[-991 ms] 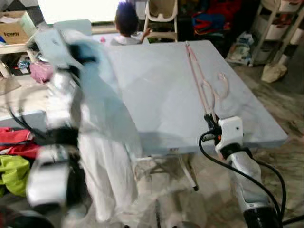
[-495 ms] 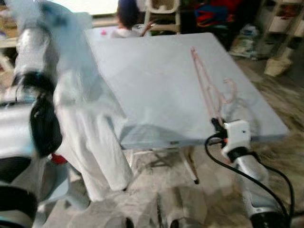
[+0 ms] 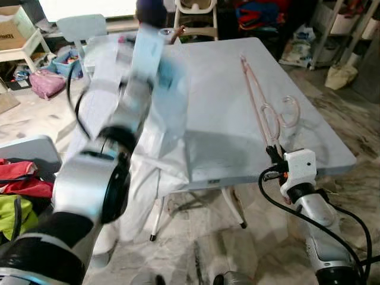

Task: Hang hanger

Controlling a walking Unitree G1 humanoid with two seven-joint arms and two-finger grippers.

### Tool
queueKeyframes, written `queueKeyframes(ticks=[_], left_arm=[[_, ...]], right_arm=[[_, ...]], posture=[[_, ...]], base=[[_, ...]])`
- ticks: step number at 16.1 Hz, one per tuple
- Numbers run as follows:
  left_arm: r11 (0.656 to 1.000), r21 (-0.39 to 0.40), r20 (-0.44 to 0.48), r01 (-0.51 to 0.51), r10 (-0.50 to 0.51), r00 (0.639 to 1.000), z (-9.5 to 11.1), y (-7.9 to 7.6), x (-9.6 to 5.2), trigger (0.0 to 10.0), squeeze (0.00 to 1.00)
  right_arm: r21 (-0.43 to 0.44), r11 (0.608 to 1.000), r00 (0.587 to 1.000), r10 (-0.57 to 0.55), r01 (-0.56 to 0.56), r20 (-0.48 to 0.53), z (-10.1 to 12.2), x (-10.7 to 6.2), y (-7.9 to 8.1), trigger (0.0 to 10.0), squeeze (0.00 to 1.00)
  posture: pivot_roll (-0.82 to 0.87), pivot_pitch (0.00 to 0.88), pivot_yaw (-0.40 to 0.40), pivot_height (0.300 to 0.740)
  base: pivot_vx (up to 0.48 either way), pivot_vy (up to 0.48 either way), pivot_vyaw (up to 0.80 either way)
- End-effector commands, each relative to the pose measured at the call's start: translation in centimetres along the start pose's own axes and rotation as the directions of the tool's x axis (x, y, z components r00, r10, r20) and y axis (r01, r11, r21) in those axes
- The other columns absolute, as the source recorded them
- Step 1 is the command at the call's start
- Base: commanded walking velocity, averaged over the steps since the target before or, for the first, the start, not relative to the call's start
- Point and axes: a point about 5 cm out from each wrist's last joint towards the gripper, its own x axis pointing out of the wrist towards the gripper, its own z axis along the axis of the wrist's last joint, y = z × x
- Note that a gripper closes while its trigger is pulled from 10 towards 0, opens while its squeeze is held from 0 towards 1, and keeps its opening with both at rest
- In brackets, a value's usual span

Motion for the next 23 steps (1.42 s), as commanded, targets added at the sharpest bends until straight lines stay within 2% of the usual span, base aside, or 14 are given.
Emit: queueKeyframes(ticks=[1,2,3,5,6,8,10,11,12,15,16,17,21,23], left_arm=[[0.994,-0.05,-0.08,-0.098,0.094,0.992,-1.8,2.4,-0.4,10.0,0.0],[0.987,-0.094,-0.135,-0.134,0.121,0.983,-3.1,3.1,-0.8,10.0,0.0],[0.973,-0.131,-0.231,-0.193,0.159,0.96,-5.4,4.1,-1.6,10.0,0.0],[0.954,-0.215,-0.407,-0.208,0.106,0.907,-9.5,4.2,-3.5,10.0,0.0],[0.935,-0.313,-0.448,-0.165,0.008,0.894,-11.2,3.6,-4.4,10.0,1.0],[0.939,-0.306,-0.474,-0.159,-0.005,0.881,-12.1,3.7,-5.0,10.0,1.0],[0.942,-0.325,-0.452,-0.081,-0.079,0.888,-12.3,3.4,-5.2,10.0,1.0],[0.958,-0.285,-0.425,-0.03,-0.098,0.9,-12.2,3.6,-5.2,10.0,1.0],[0.981,-0.192,-0.4,0.035,-0.111,0.91,-12.2,4.1,-5.4,10.0,1.0],[0.987,-0.151,-0.351,0.05,-0.101,0.931,-12.6,5.7,-6.1,10.0,1.0],[0.983,-0.144,-0.344,0.111,-0.155,0.926,-13.1,5.5,-6.6,10.0,1.0],[0.981,-0.083,-0.328,0.176,-0.194,0.924,-13.2,5.3,-7.1,10.0,1.0],[0.986,0.01,-0.271,0.166,-0.157,0.95,-13.3,5.6,-8.2,10.0,1.0],[0.993,0.095,-0.17,0.068,-0.052,0.984,-12.5,6.4,-9.1,10.0,1.0]], right_arm=[[0.003,1.0,0.998,0.012,-0.012,-0.057,-0.8,-0.1,0.2,10.0,0.0],[0.002,1.0,0.998,0.013,-0.013,-0.058,-0.8,0.0,0.2,10.0,0.0],[0.003,1.0,0.998,0.015,-0.014,-0.063,-0.9,0.1,0.3,10.0,0.0],[0.004,1.0,0.997,0.029,-0.028,-0.074,-1.1,0.2,0.6,10.0,0.0],[0.004,0.999,0.996,0.042,-0.042,-0.077,-1.1,0.3,0.9,10.0,0.0],[0.003,0.999,0.996,0.047,-0.047,-0.078,-1.1,0.4,1.0,10.0,0.0],[-0.004,0.999,0.997,0.04,-0.04,-0.06,-0.8,0.6,0.9,10.0,0.0],[-0.003,0.999,0.997,0.045,-0.045,-0.056,-0.6,0.7,1.1,10.0,0.0],[-0.004,0.998,0.997,0.058,-0.059,-0.055,-0.7,0.9,1.4,10.0,0.0],[-0.001,0.997,0.995,0.078,-0.079,-0.054,-0.8,1.2,2.0,10.0,0.0],[-0.001,0.997,0.995,0.083,-0.083,-0.05,-0.7,1.4,2.1,10.0,0.0],[-0.002,0.996,0.995,0.086,-0.086,-0.046,-0.6,1.5,2.2,10.0,0.0],[-0.008,0.996,0.995,0.086,-0.086,-0.045,-0.6,1.5,2.0,10.0,0.0],[-0.006,0.996,0.995,0.083,-0.083,-0.046,-0.8,1.5,1.9,10.0,0.0]], posture=[[-0.16,0.0,0.055,0.74],[-0.16,0.0,0.055,0.74],[-0.16,0.0,0.054,0.74],[-0.15,0.0,0.048,0.74],[-0.15,0.0,0.048,0.74],[-0.14,0.0,0.044,0.74],[-0.13,0.0,0.038,0.74],[-0.13,0.0,0.036,0.74],[-0.12,0.0,0.034,0.74],[-0.1,0.0,0.025,0.74],[-0.1,0.0,0.025,0.74],[-0.1,0.0,0.025,0.74],[-0.08,0.0,0.018,0.74],[-0.08,0.0,0.017,0.74]], base=[[0.0,0.0,0.0],[0.0,0.0,0.0],[0.0,0.0,0.0],[0.0,0.0,0.0],[0.0,0.0,0.0],[0.0,0.0,0.0],[0.0,0.0,0.0],[0.0,0.0,0.0],[0.0,0.0,0.0],[0.0,0.0,0.0],[0.0,0.0,0.0],[0.0,0.0,0.0],[0.0,0.0,0.0],[0.0,0.0,0.0]])
